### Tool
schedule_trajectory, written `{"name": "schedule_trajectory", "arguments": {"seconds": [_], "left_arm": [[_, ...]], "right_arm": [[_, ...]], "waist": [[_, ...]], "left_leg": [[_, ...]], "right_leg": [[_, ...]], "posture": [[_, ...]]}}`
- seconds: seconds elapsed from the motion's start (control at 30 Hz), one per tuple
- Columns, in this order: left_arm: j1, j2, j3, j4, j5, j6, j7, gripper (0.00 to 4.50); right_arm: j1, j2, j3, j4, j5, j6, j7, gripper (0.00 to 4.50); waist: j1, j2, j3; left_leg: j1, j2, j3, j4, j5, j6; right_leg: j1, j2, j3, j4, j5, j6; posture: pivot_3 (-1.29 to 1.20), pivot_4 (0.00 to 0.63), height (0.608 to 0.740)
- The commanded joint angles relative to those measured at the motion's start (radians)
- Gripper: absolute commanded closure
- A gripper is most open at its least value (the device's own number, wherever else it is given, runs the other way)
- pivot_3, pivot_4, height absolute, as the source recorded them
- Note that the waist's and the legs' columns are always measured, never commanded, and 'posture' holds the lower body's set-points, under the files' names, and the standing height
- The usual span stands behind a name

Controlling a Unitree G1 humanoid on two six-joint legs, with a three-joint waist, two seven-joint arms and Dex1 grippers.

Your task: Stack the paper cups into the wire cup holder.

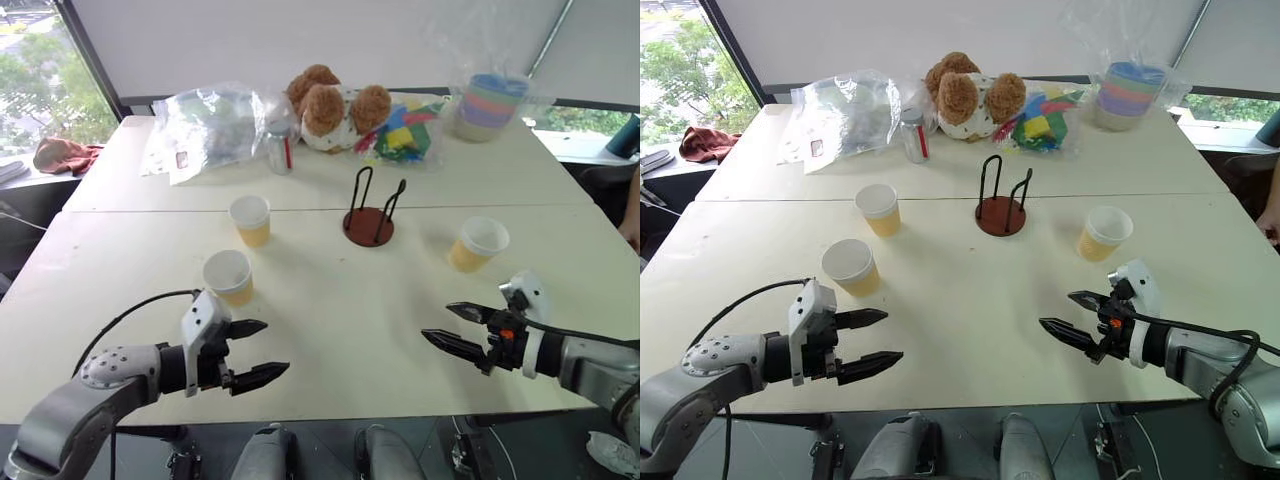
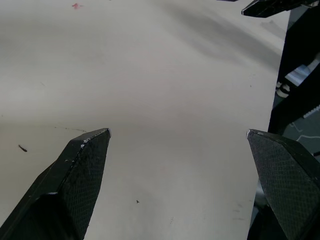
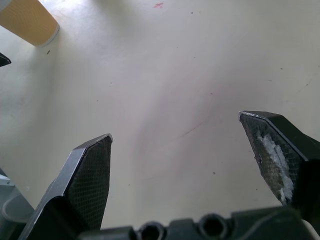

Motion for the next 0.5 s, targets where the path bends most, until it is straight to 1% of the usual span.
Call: {"name": "schedule_trajectory", "arguments": {"seconds": [0.03, 0.5], "left_arm": [[0.004, -0.002, 0.025, -0.035, -0.012, -0.024, 0.006, 0.0], [0.018, -0.011, 0.033, -0.035, -0.053, -0.014, 0.027, 0.0]], "right_arm": [[-0.007, -0.003, -0.01, -0.006, 0.0, -0.022, 0.011, 0.08], [0.014, 0.0, -0.009, -0.006, -0.024, -0.024, 0.014, 0.08]], "waist": [[0.0, 0.0, 0.0], [0.0, 0.0, 0.0]], "left_leg": [[0.0, 0.0, 0.0, 0.0, 0.0, 0.0], [0.0, 0.0, 0.0, 0.0, 0.0, 0.0]], "right_leg": [[0.0, 0.0, 0.0, 0.0, 0.0, 0.0], [0.0, 0.0, 0.0, 0.0, 0.0, 0.0]], "posture": [[0.0, 0.15, 0.74], [0.0, 0.15, 0.74]]}}
